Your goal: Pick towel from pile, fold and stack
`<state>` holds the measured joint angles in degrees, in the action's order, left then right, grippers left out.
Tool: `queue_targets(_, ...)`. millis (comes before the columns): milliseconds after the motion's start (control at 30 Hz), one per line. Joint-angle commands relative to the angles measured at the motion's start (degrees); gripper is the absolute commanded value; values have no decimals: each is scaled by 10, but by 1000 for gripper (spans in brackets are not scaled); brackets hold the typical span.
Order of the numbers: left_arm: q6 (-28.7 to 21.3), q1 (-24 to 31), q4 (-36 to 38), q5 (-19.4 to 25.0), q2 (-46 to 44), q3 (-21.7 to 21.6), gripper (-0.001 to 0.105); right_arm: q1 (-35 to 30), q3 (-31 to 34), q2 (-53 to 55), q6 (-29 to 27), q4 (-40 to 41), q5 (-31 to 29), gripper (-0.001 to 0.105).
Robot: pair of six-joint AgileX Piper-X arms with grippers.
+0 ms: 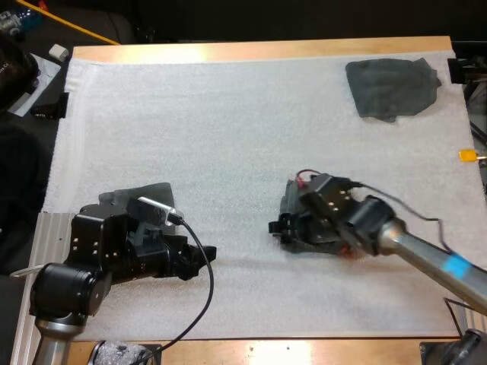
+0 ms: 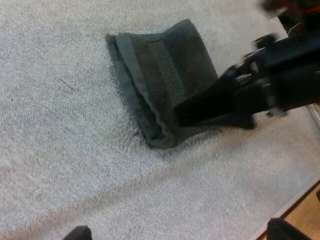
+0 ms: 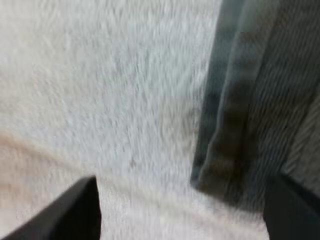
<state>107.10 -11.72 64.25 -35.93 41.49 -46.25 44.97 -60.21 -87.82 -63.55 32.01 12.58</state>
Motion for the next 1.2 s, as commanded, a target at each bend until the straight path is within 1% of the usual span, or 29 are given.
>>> queue_targets(0, -3, -1, 1, -4, -3, -1, 66, 0, 0, 41, -23, 40, -35, 66)
queue_targets(33, -3, -1, 2, -4, -2, -1, 66, 0, 0, 32, -18, 30, -28, 66)
queue_targets(67, -2, 0, 1, -4, -1, -1, 66, 0, -1, 52, -31, 52, -53, 66)
queue_targets(133, -2, -1, 1, -5, -2, -1, 66, 0, 0, 81, -47, 85, -79, 66)
queue_targets(267, -3, -2, -1, -5, -2, -2, 66, 0, -1, 145, -69, 153, -112, 66)
queue_targets(400, -2, -2, -4, -5, 0, 0, 66, 0, -2, 215, -80, 216, -130, 66)
queue_targets(633, -4, -1, -10, -6, 1, 4, 65, 2, -3, 343, -78, 306, -145, 66)
queue_targets(800, -3, -2, -24, -6, 3, 7, 66, 1, -3, 422, -67, 339, -149, 66)
queue_targets(867, -5, -1, -17, -3, -1, 5, 66, 2, -2, 413, -71, 332, -151, 66)
queue_targets(967, -6, 0, -28, -3, -3, 6, 67, 1, -1, 455, -66, 360, -153, 66)
queue_targets(1167, 3, -4, -72, -6, 15, 7, 70, 1, -1, 493, -64, 388, -178, 66)
